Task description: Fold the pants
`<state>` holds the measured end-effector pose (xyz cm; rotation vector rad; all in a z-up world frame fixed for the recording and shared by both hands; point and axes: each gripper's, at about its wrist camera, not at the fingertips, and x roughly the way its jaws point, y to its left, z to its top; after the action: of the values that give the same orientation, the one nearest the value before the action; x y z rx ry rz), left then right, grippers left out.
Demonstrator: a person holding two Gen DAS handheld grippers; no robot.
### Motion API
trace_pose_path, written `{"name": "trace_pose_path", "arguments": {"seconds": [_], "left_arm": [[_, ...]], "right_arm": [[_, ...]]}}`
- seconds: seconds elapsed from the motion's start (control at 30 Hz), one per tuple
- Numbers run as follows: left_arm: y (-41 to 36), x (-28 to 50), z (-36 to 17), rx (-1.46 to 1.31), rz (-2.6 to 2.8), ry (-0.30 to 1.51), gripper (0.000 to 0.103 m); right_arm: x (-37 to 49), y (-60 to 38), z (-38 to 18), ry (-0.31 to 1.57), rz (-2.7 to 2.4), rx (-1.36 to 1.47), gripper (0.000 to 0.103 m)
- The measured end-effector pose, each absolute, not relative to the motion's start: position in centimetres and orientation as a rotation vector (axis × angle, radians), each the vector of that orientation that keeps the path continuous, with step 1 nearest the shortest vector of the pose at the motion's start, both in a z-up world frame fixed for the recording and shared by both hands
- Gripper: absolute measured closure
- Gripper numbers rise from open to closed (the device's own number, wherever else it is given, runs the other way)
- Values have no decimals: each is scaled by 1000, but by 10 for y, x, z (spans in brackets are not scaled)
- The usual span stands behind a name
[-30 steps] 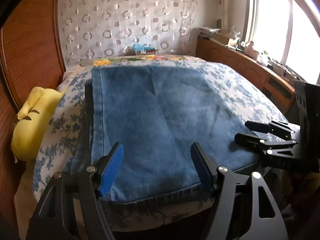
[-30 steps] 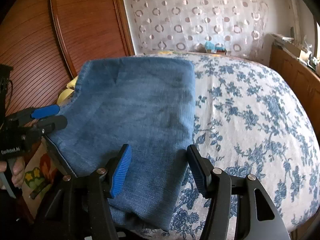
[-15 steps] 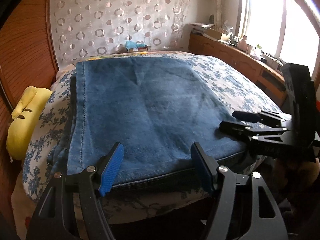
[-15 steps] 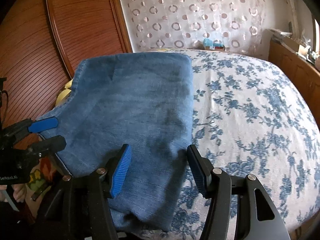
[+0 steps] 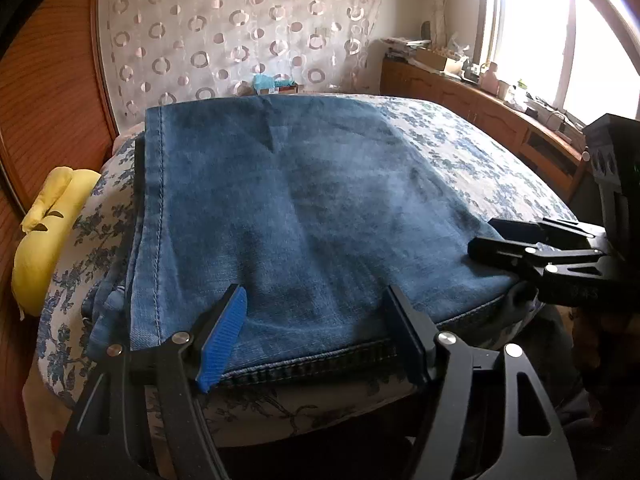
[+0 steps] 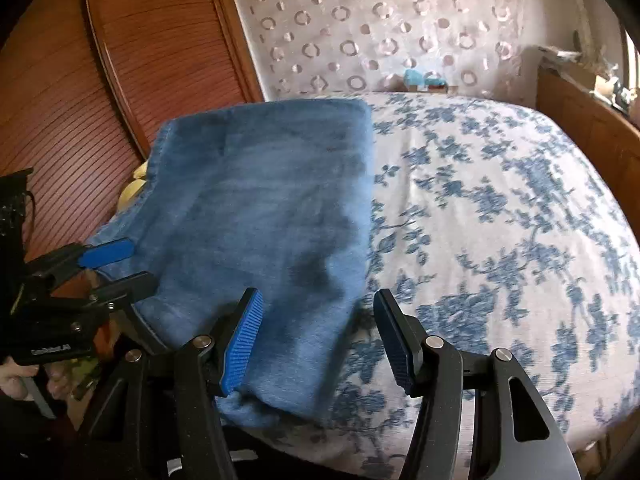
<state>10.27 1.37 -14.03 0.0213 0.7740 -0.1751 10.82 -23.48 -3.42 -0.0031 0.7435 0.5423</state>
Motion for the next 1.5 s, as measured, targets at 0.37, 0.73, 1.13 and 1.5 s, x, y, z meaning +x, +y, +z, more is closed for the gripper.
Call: {"name": "trace_pose_path", "arguments": {"seconds": [0.37,0.73,1.13,1.5], "left_arm": [[15,103,-143,16,-185,781,28],[14,103,-143,27,-198,791,27],[37,96,-109,-27,-212,746,27],[90,65,-36,-19,-101,585,27]], "right_arm": [[111,-227,-38,729,574,22,51],[115,-238,-36,703,637,122,93],[113,-227,-2,619,724,139,94],[122,-171,27,524,822,72,94]]}}
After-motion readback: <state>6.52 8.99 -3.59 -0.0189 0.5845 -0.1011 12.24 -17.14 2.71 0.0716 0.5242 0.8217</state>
